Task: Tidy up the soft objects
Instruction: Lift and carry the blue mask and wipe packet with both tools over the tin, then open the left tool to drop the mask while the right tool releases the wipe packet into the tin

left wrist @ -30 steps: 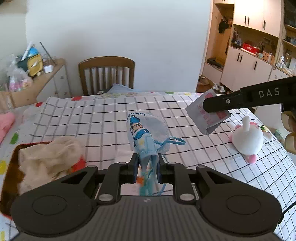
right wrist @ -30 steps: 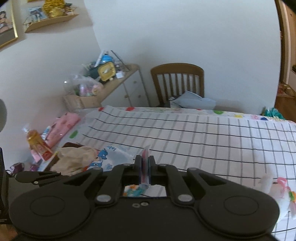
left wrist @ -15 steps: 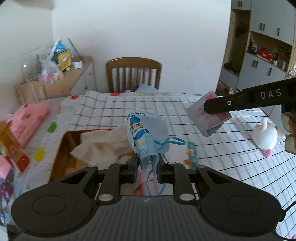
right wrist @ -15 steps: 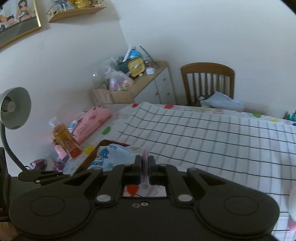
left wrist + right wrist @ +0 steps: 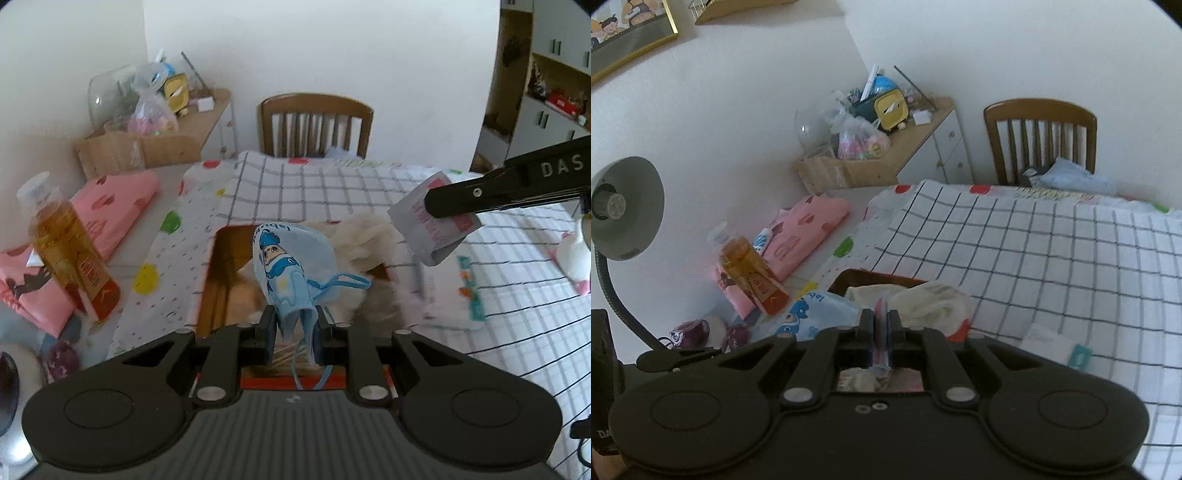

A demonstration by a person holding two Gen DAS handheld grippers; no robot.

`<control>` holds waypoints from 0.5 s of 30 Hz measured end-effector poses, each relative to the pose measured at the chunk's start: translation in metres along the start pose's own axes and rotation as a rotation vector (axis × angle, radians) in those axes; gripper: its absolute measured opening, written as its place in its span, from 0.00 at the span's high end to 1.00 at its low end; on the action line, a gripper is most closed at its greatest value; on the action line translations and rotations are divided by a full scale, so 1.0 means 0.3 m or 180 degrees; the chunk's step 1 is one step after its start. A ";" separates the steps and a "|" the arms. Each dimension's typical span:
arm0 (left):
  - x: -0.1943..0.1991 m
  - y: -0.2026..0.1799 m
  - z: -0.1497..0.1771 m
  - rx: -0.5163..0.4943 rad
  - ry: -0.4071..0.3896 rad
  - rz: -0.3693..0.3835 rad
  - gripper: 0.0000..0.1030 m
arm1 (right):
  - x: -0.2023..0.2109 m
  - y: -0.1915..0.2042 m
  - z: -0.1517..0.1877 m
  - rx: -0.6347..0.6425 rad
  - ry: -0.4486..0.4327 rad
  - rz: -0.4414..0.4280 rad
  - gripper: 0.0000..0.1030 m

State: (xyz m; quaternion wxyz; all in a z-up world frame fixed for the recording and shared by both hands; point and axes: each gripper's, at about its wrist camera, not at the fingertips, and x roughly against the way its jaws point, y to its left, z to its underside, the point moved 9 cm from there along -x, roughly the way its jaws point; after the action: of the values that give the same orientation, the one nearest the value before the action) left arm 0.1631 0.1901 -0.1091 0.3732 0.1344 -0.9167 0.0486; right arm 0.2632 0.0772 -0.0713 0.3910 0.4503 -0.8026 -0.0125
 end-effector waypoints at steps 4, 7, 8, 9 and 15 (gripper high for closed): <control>-0.051 0.049 0.035 -0.0039 0.0141 -0.0027 0.82 | -0.066 0.020 0.025 -0.0016 0.0104 0.0049 0.94; -0.089 0.070 0.056 -0.0053 0.0235 -0.0021 0.82 | -0.121 0.019 0.059 -0.0011 0.0212 0.0152 0.94; -0.100 0.072 0.061 -0.0053 0.0266 -0.0005 0.82 | -0.136 0.016 0.071 -0.0019 0.0254 0.0179 0.94; -0.110 0.071 0.063 -0.0060 0.0288 0.0014 0.82 | -0.151 0.013 0.083 -0.0016 0.0289 0.0207 0.94; -0.155 0.047 0.079 -0.0122 0.0419 0.0174 0.82 | -0.207 0.009 0.149 0.0027 0.0457 0.0287 0.94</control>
State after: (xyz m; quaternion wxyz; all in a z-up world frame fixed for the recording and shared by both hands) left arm 0.1751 0.2090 -0.1582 0.4338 0.0987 -0.8942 0.0500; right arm 0.2507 0.1094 -0.1397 0.4458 0.4152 -0.7920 0.0409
